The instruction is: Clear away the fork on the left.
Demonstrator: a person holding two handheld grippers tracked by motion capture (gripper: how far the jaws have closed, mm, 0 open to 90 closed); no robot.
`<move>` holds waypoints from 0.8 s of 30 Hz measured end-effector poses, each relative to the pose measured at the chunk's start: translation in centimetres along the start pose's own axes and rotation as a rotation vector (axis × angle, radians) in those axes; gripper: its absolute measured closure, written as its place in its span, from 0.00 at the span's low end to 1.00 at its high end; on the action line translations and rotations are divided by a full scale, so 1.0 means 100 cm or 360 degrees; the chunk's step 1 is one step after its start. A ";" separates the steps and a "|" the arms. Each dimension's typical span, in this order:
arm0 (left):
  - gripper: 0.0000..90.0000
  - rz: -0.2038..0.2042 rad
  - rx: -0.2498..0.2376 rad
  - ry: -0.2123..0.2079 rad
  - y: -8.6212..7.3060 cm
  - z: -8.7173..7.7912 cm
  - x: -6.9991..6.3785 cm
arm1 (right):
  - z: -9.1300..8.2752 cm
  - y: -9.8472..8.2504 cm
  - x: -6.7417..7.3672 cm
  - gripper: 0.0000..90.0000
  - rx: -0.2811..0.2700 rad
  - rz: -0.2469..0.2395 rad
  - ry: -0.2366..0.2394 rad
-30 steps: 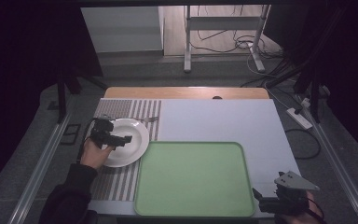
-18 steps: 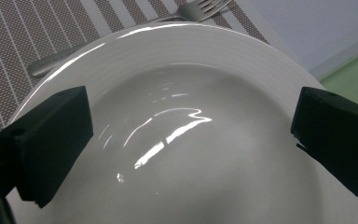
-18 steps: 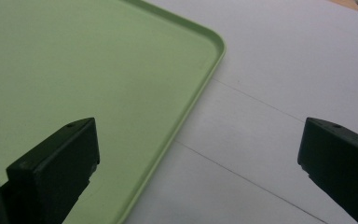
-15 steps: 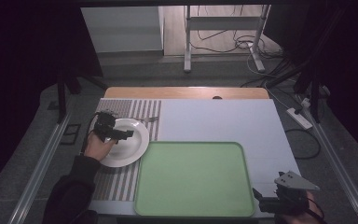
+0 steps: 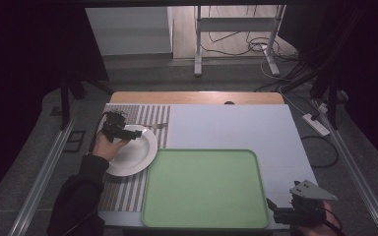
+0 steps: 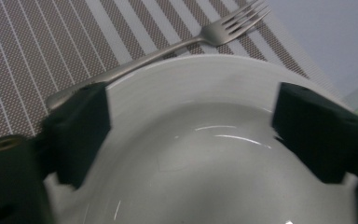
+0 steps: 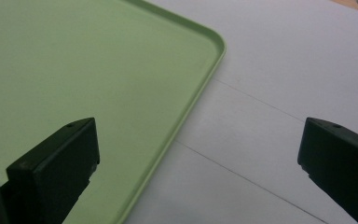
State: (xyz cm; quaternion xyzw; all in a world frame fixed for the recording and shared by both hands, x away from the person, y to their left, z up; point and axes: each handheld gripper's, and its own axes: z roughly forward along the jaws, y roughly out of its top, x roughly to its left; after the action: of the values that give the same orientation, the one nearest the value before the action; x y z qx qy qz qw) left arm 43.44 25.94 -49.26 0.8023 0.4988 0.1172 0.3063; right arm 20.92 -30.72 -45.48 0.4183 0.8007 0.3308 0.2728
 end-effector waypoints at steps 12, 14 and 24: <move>0.93 -0.0014 0.0098 0.0055 0.013 -0.001 0.035 | 0.000 0.000 0.000 0.00 0.0008 -0.0004 0.0008; 0.99 -0.0002 0.0134 0.0079 0.015 0.002 0.041 | 0.000 0.000 0.000 0.00 0.0008 -0.0004 0.0008; 0.99 -0.0042 0.0253 0.0093 0.029 0.022 0.068 | 0.001 0.000 0.000 0.00 0.0011 0.0000 0.0012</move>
State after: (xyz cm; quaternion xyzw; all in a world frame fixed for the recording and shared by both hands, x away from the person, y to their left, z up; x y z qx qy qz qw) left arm 49.85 30.18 -50.00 0.8136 0.5259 0.0966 0.2282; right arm 21.02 -30.71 -45.51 0.4179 0.8029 0.3297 0.2683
